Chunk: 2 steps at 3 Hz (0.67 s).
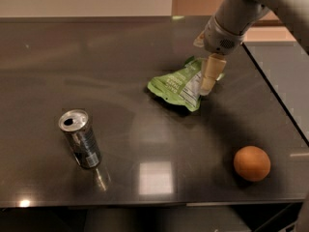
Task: Move green rice chip bag near redbull can
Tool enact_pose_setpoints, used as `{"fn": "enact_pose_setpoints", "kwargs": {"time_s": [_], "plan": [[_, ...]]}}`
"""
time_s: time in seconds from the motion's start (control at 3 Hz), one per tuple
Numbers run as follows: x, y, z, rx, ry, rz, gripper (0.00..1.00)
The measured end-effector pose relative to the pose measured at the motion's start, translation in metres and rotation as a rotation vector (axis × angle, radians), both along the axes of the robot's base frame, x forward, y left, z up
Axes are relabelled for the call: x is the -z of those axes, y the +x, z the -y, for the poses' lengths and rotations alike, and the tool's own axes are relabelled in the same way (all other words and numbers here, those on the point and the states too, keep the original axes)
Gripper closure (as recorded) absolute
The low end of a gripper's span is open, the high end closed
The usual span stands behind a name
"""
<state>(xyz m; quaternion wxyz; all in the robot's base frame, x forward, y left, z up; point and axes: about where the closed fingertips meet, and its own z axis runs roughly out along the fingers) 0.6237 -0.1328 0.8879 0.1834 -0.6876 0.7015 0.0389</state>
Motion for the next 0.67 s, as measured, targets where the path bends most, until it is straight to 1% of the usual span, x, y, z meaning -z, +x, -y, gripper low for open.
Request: {"fn": "enact_pose_setpoints", "kwargs": {"time_s": [0.33, 0.67], "plan": [[0.0050, -0.0004, -0.0053, -0.021, -0.001, -0.008, 0.03], [0.0132, -0.0071, -0.0107, -0.059, -0.023, -0.013, 0.26]]}}
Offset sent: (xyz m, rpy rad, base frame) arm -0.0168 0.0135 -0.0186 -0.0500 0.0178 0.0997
